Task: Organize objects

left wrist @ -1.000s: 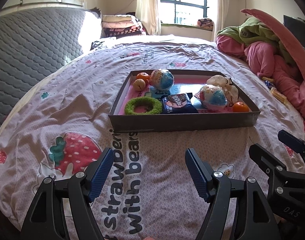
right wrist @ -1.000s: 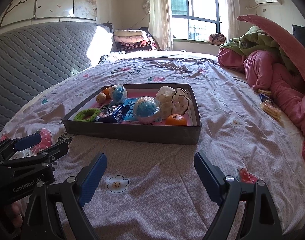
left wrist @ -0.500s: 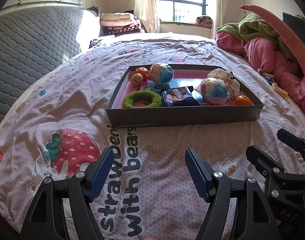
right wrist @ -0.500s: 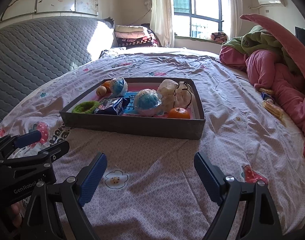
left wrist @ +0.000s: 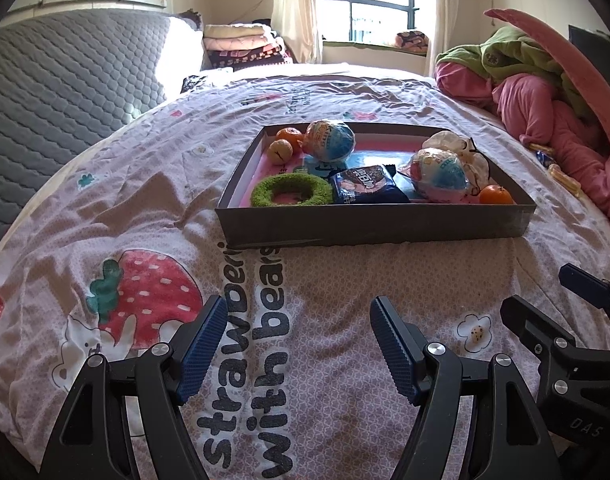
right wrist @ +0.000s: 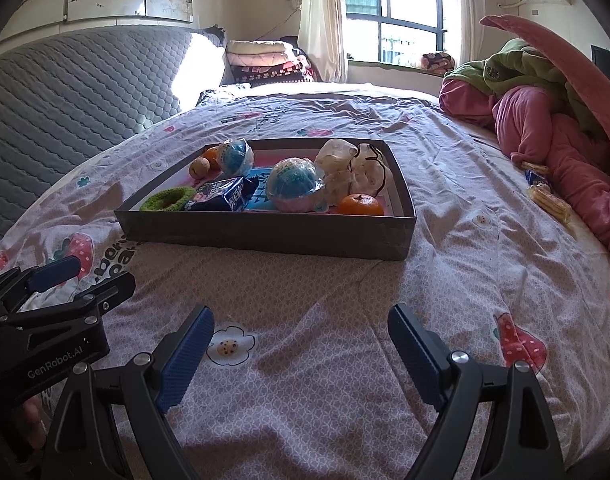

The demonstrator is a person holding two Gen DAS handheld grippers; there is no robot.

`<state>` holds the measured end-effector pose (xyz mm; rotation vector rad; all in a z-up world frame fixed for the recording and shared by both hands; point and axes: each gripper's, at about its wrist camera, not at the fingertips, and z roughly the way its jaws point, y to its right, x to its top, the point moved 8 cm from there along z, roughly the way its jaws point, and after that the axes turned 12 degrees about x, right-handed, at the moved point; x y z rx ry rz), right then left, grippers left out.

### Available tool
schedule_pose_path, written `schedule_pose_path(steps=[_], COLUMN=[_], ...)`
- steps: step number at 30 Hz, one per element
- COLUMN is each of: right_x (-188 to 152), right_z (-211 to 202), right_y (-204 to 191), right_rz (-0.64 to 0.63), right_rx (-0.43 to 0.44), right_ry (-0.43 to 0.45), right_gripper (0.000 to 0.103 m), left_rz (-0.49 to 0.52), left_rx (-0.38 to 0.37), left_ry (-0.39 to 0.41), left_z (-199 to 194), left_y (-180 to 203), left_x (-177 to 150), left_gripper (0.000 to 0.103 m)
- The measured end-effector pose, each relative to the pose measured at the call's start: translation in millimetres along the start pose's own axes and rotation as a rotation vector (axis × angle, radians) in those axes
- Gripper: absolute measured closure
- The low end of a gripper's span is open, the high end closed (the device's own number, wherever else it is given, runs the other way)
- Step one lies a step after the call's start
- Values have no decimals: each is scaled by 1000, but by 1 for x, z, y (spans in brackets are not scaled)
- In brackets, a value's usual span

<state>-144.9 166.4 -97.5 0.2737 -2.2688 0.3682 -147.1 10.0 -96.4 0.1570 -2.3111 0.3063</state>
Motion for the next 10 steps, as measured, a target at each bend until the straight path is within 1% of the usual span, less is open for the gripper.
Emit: schedule_pose_path(steps=[10], right_x=[-1], right_z=[2], right_y=[-1], right_rz=[-3], right_rx=[6], right_ry=[-12], right_gripper=[14], left_rz=[7], left_rx=[-8], left_ry=[-9], left_z=[2], left_y=[1], left_x=[-3], left_gripper=[28])
